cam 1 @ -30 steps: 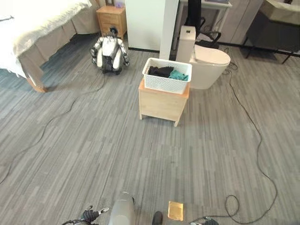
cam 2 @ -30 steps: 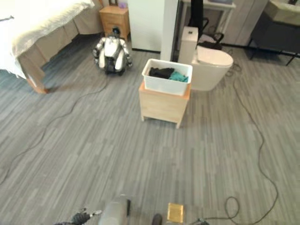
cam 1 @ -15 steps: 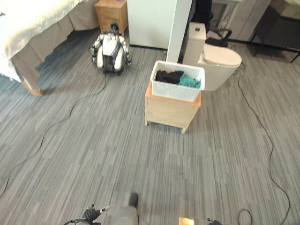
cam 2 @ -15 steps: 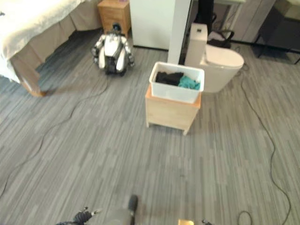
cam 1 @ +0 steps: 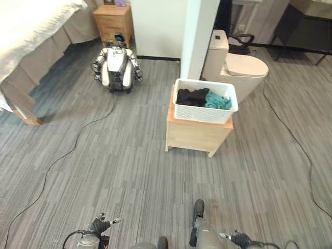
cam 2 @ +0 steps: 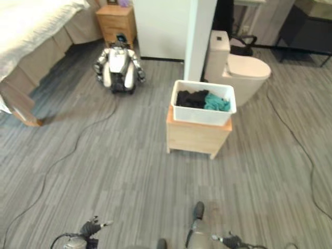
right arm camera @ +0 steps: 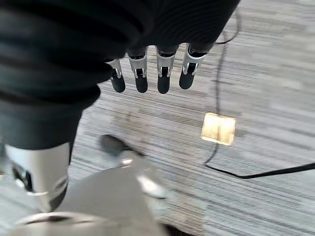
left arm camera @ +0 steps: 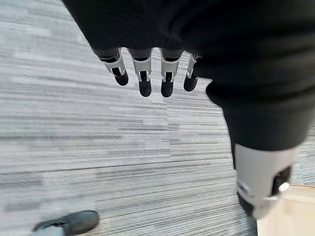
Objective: Grab the laundry basket,head to the washer,open it,put in the laundry and shut it.
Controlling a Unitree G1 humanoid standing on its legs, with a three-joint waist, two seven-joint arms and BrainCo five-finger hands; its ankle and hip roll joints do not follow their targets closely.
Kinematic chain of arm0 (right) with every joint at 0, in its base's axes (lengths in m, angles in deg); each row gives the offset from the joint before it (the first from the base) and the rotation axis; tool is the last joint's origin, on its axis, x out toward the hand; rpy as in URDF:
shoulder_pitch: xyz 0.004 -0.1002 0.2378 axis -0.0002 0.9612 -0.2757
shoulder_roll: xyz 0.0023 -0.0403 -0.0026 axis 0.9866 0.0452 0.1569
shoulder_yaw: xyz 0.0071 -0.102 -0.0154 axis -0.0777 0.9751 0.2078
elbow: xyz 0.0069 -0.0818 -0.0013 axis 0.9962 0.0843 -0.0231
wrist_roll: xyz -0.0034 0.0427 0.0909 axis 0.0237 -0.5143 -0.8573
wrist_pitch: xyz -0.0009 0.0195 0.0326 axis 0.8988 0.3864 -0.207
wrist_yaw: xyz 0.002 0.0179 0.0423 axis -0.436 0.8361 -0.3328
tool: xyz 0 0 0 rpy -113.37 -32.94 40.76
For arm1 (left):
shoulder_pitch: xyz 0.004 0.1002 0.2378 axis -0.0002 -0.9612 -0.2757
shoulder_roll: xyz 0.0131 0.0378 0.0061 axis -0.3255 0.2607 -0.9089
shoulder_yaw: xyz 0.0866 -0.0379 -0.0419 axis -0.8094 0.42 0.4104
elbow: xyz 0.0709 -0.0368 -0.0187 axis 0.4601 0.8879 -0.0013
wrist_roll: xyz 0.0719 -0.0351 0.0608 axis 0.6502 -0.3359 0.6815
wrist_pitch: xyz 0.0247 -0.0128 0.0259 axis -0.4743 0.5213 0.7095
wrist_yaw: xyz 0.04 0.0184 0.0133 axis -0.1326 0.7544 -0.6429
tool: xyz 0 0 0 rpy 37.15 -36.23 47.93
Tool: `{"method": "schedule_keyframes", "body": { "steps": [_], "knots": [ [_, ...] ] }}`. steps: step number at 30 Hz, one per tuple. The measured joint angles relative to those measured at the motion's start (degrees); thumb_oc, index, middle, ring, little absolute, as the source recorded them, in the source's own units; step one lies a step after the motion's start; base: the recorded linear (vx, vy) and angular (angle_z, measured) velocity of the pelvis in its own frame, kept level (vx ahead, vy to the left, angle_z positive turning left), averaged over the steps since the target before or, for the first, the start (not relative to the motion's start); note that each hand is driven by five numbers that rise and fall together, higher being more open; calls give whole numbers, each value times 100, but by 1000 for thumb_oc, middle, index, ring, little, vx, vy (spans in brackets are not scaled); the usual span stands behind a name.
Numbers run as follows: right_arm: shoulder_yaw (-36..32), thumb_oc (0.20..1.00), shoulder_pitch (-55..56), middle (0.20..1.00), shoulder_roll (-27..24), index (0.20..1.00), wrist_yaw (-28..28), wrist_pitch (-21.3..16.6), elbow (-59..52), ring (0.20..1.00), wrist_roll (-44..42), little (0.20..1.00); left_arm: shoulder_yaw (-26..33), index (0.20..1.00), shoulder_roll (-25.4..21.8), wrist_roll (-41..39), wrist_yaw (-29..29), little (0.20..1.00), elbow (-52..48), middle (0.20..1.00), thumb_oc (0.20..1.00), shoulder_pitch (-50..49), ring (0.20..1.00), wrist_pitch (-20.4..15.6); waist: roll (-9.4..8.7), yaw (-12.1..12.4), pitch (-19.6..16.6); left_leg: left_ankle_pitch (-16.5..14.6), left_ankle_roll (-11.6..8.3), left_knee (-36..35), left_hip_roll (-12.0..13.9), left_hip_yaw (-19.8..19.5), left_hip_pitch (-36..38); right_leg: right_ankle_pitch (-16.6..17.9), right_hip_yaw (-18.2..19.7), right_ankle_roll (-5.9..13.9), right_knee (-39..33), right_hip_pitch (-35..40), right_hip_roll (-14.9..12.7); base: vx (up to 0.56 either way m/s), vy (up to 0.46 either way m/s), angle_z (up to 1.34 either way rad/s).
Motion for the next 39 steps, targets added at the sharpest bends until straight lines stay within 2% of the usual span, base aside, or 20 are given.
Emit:
{"method": "schedule_keyframes", "body": {
  "steps": [2, 5, 8, 9, 11, 12, 13, 15, 16, 18, 19, 20, 23, 25, 29, 30, 31, 32, 34, 39],
  "knots": [
    [14, 1000, 185, 1000, 2, 1000, 7, 20, 188, 1000, 7, 1000, -73, 1000, 134, 118, 31, 1000, -1, 1000, 1000, -63, 1000, 6, 77, -106, -50, -215, -82, -4, 148, -314, 377, 56, 110, -189, 331, 300, 270, 408, -202, 61],
    [78, 1000, 254, 1000, -18, 1000, 7, 44, 302, 1000, 18, 1000, -79, 1000, 284, 120, 65, 1000, 25, 1000, 1000, -156, 1000, -1, 146, -128, -135, -354, -305, 538, 428, -326, 482, -57, 211, -769, 613, 670, 676, 355, -293, 23],
    [125, 1000, 248, 1000, 14, 1000, 14, 61, 308, 1000, 66, 1000, -40, 1000, 384, 108, 70, 1000, 132, 1000, 1000, -163, 1000, 2, 27, -59, -212, -316, -426, 2386, 519, -285, -94, -369, 144, -1062, 636, 1070, 819, 164, -232, -7],
    [142, 1000, 275, 1000, 5, 1000, 0, 63, 302, 1000, 118, 1000, -23, 1000, 454, 86, 69, 1000, 159, 1000, 1000, -156, 1000, -4, -47, -16, -299, 192, -816, 3900, 616, -186, -775, -574, 50, -1235, 557, 1355, 954, 226, -394, -19],
    [279, 1000, 235, 1000, -8, 1000, -9, 46, 292, 1000, 117, 1000, -27, 1000, 493, 60, 83, 1000, 153, 1000, 1000, -133, 1000, 2, -65, 74, -363, 649, -738, 4893, 719, -164, -1281, -623, 49, -1344, 529, 1439, 1045, 218, -258, -11],
    [374, 1000, 164, 1000, 38, 1000, -12, 63, 350, 1000, 120, 1000, -130, 1000, 438, 43, 94, 1000, -77, 1000, 1000, -31, 1000, -2, -216, 160, -242, 452, -393, 6035, 997, -211, -2144, -874, 69, -1522, 416, 1713, 1181, 260, -66, 6],
    [406, 1000, 53, 1000, 79, 1000, -23, 81, 369, 1000, 119, 1000, -77, 1000, 369, 28, 106, 1000, -218, 1000, 1000, -25, 1000, -10, -302, 289, -196, 365, -430, 6083, 1082, -240, -2452, -954, 99, -1589, 411, 1804, 1192, 374, -48, 10],
    [537, 1000, -47, 1000, 105, 1000, -54, 78, 364, 1000, 120, 1000, -224, 1000, 149, 5, 108, 1000, -386, 1000, 1000, 10, 1000, -3, -482, 331, -95, 226, -430, 5242, 1102, -302, -2686, -1021, 172, -1610, 274, 2010, 1135, 308, 74, -15],
    [547, 1000, -143, 1000, 45, 1000, -107, 57, 342, 1000, 119, 1000, -326, 1000, 76, 4, 117, 1000, -567, 1000, 1000, -2, 1000, 0, -473, 365, -19, 222, -543, 3473, 1154, -328, -2652, -1067, 218, -1368, -18, 2280, 1121, 290, 146, -14],
    [547, 1000, -207, 1000, -81, 1000, -124, 50, 340, 1000, 119, 1000, -330, 1000, 156, 4, 122, 1000, -678, 1000, 1000, 35, 1000, -13, -308, 343, 19, 528, -919, 1329, 1232, -237, -2435, -1055, 140, -1262, -145, 2410, 1179, 269, 177, -2],
    [545, 1000, -297, 1000, -124, 1000, -128, 51, 311, 1000, 117, 1000, -336, 1000, 195, 4, 125, 1000, -683, 1000, 1000, 108, 1000, -19, -155, 366, 99, 684, -973, 963, 1256, -216, -2481, -1118, 159, -1191, -149, 2511, 1191, 261, 207, -9],
    [536, 1000, -328, 1000, -247, 1000, -131, 60, 320, 1000, 118, 1000, -336, 1000, 321, 4, 156, 1000, -666, 1000, 1000, 73, 1000, -21, 171, 368, 138, 1002, -1079, -54, 1293, -189, -2458, -1239, 255, -1052, -149, 2580, 1262, 280, 236, -28],
    [530, 1000, -298, 1000, -235, 1000, -116, 49, 316, 1000, 144, 1000, -289, 1000, 342, 11, 160, 1000, -591, 1000, 1000, -245, 1000, 3, 416, 399, 54, 1138, -820, 30, 1270, -189, -2088, -1404, 562, -876, -143, 2827, 1159, 292, 270, -67],
    [488, 1000, -297, 1000, -181, 1000, -108, 55, 371, 1000, 242, 1000, -320, 1000, 368, 20, 182, 1000, -328, 1000, 1000, -303, 1000, 16, 372, 384, 39, 1399, -635, -3, 1043, -72, -1657, -1619, 705, -686, 139, 3009, 868, 196, 235, -86],
    [282, 1000, -96, 1000, -40, 1000, -105, 72, 456, 1000, 238, 1000, -423, 1000, 178, 66, 211, 1000, -265, 1000, 1000, -237, 1000, 6, 226, 298, -91, 1484, -255, -79, 898, 127, -1254, -1972, 443, -446, 2058, 2276, 512, 118, 151, -37],
    [229, 1000, -53, 1000, -15, 1000, -106, 83, 474, 1000, 237, 1000, -506, 1000, 153, 66, 211, 1000, -212, 1000, 1000, -179, 1000, 4, 190, 244, -126, 1491, -263, -119, 842, 116, -1208, -2095, 383, -467, 2380, 2131, 415, 96, 29, -10],
    [169, 1000, 81, 1000, 77, 1000, -86, 133, 642, 1000, 233, 1000, -511, 1000, 90, 71, 215, 1000, -212, 1000, 1000, -131, 1000, 2, 102, 261, -239, 1402, -148, -331, 692, 322, -962, -2231, 255, -362, 2137, 1947, 16, 53, -46, -28],
    [132, 1000, 76, 1000, 102, 1000, -82, 155, 690, 1000, 230, 1000, -512, 1000, 70, 69, 214, 1000, -221, 1000, 1000, -154, 1000, 0, 102, 307, -303, 1369, -112, -390, 665, 407, -961, -2194, 127, -323, 1871, 1849, -144, 37, -71, -46],
    [11, 1000, 79, 1000, 110, 1000, -89, 194, 741, 1000, 221, 1000, -535, 1000, 48, 64, 215, 1000, -241, 1000, 1000, -91, 1000, 2, 206, 286, -360, 1276, -88, -385, 661, 459, -1014, -1764, -3, -70, 1066, 1578, -362, 85, -68, -18],
    [-386, 1000, 386, 1000, 108, 1000, -1, 208, 818, 1000, 107, 1000, -281, 1000, 0, 56, 227, 1000, -291, 1000, 1000, -397, 1000, 4, 137, 391, -580, 1150, -94, -385, 515, 434, -916, -1240, 37, 128, 539, 1580, -453, 108, -99, 8]
  ]
}}
